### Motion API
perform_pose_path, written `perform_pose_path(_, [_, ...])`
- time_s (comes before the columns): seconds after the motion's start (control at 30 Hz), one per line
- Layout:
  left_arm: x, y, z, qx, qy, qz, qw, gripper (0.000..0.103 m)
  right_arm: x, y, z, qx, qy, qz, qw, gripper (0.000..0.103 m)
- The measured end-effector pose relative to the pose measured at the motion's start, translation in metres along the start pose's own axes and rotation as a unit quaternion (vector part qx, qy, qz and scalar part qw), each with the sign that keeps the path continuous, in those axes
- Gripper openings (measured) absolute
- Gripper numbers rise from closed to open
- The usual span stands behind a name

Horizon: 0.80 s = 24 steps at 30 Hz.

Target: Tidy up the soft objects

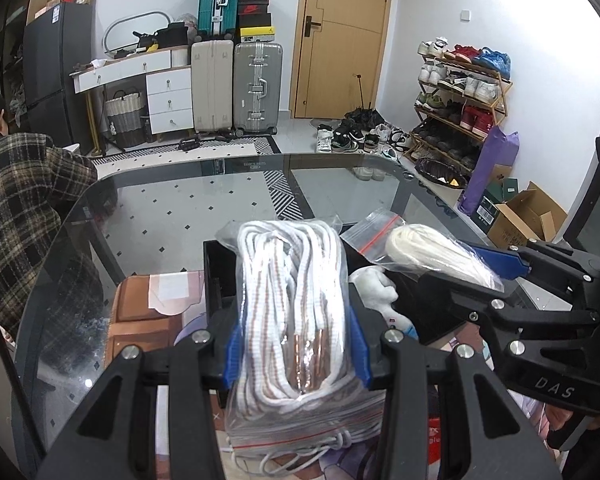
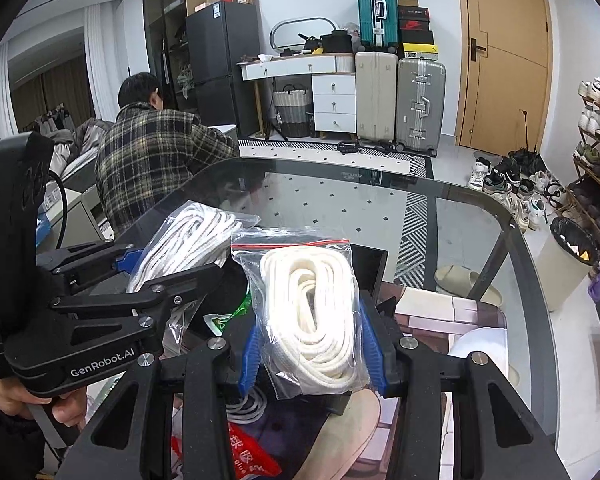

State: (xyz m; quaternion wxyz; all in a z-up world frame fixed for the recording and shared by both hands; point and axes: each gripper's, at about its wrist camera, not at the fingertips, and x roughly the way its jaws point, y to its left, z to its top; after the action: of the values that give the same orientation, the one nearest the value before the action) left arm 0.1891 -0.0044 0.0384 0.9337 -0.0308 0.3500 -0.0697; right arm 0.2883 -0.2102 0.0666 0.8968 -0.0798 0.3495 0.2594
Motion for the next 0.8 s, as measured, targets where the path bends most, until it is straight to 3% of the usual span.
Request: perform_pose_path(0.8, [0.02, 0.011, -0.003, -0.01, 0.006, -0.001, 0.9999, 0.042, 0.051, 0.012, -0.002, -0.043, 0.037, -0.013, 0.998, 0.043])
